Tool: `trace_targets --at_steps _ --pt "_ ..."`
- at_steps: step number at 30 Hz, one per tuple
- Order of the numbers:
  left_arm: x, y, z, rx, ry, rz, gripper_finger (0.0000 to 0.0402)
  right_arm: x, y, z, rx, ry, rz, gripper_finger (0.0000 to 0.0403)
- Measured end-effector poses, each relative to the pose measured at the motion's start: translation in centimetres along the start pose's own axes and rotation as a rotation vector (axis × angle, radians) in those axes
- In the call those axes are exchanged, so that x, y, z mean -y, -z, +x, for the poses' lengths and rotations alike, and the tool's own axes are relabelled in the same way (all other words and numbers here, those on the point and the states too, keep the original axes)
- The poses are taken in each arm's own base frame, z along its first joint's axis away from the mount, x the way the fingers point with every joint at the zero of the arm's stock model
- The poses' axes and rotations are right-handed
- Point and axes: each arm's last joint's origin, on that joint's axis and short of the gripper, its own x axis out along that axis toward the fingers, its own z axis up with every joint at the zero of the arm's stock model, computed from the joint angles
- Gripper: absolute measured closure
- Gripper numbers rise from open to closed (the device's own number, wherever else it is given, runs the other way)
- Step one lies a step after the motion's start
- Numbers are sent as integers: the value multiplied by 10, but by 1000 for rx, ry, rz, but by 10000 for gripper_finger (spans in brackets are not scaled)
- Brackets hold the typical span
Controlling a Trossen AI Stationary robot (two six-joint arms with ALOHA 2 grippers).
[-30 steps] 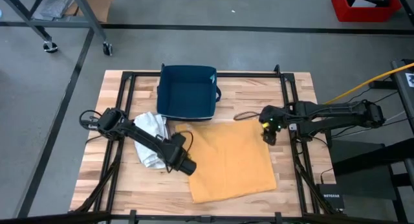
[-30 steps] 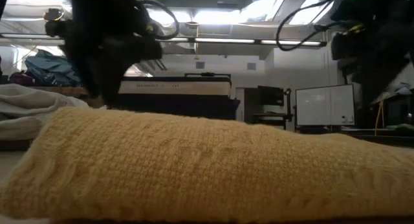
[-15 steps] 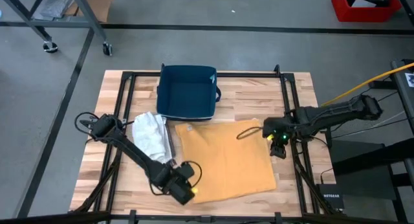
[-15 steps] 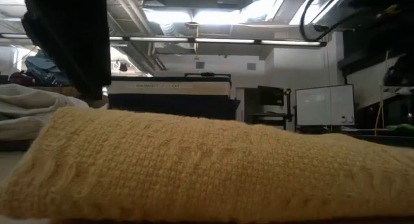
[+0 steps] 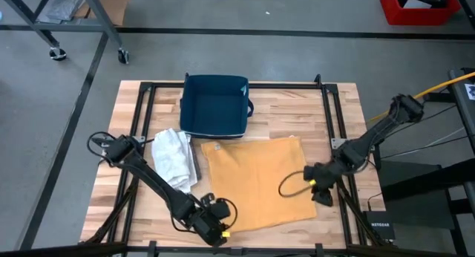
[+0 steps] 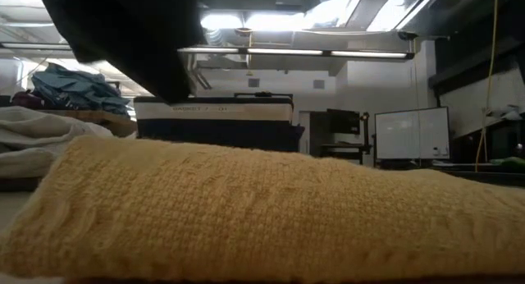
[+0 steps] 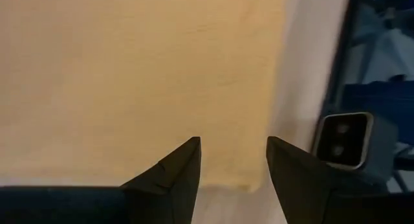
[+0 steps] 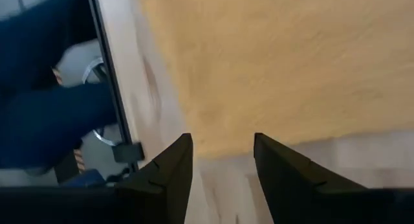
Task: Fold towel
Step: Fold the yellow towel
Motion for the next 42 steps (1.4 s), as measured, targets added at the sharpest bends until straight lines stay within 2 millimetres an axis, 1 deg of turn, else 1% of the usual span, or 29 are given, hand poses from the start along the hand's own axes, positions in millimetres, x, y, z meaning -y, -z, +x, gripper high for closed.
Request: trace_targets --at_steps 3,6,11,15,18,21,25,31,34,38,42 --pt "9 5 13 33 65 24 233 -9 8 17 -63 19 -7 238" --pt "15 8 20 53 107 31 233 -17 14 33 -107 24 -35 238" --pt "17 12 18 43 117 29 234 -26 21 58 -134 33 -65 238" --pt "18 17 17 31 107 77 247 -27 24 77 -149 67 -80 238" --pt "18 18 17 25 101 102 257 -26 25 87 -182 80 -75 238" --pt "18 18 17 27 101 120 262 -27 23 91 -192 94 -73 238" --pt "17 18 17 23 93 124 258 -31 21 92 -170 98 -83 238" --pt "16 17 18 23 91 90 233 -47 14 86 -122 71 -112 238" --pt "16 17 18 21 91 91 218 -54 10 81 -69 89 -123 238" --pt "16 17 18 23 92 145 201 -55 7 78 -3 166 -127 238" --pt "16 17 18 25 92 217 192 -53 7 84 -7 191 -126 238"
